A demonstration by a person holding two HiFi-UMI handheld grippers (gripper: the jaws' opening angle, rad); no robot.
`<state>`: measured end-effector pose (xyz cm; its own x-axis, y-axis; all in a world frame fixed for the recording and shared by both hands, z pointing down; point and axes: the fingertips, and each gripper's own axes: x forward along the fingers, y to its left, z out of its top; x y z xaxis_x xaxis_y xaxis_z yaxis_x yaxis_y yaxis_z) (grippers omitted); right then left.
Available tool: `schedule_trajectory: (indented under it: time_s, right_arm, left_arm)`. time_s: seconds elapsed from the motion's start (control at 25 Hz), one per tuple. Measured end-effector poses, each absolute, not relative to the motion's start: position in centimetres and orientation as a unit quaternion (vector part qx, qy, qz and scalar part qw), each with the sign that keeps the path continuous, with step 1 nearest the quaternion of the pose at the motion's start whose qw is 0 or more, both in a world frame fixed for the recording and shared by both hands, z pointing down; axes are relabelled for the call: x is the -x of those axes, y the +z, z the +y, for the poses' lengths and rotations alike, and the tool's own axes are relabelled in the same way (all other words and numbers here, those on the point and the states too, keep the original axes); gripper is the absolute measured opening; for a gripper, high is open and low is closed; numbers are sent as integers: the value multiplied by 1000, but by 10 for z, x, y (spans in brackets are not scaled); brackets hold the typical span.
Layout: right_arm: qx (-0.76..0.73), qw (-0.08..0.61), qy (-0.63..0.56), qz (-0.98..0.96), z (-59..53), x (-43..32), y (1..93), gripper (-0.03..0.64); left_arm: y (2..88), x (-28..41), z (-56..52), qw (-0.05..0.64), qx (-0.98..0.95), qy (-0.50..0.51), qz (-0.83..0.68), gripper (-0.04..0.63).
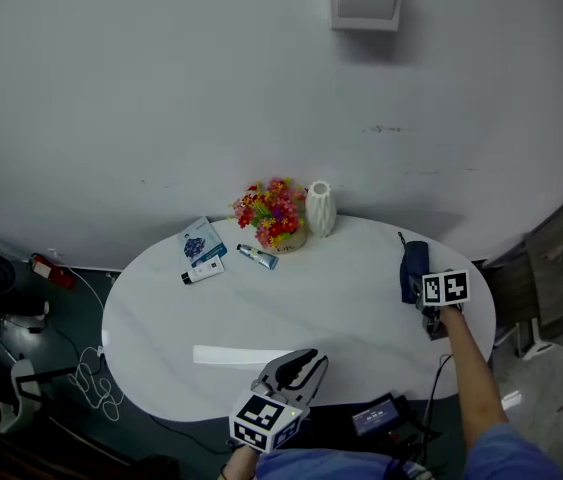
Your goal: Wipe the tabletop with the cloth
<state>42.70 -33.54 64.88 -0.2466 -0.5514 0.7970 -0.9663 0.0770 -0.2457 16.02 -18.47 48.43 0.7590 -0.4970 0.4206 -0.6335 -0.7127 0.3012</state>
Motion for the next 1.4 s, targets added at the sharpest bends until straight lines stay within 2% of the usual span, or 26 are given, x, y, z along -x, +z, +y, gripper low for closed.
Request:
schedule_trajectory:
  time_s: [0.36,0.68,1.04,1.4]
  right_arm:
    - [-630,242,413,-612,-303,-541,651,71]
    - [-649,223,398,-608,-294,-545,637,71]
    - [-617,198,380,-660,-287,-438,592,71]
    - [-531,179,376,-738,-267,-220,558,71]
  left_arm:
    - [487,-166,-181,220,-911,165,-308,71]
    - [488,-147,-178,226,-905,163,-320,71]
    - [487,-75,-174,233,-890,148,-362,71]
    - [490,53,-149,234,-872,141,-405,71]
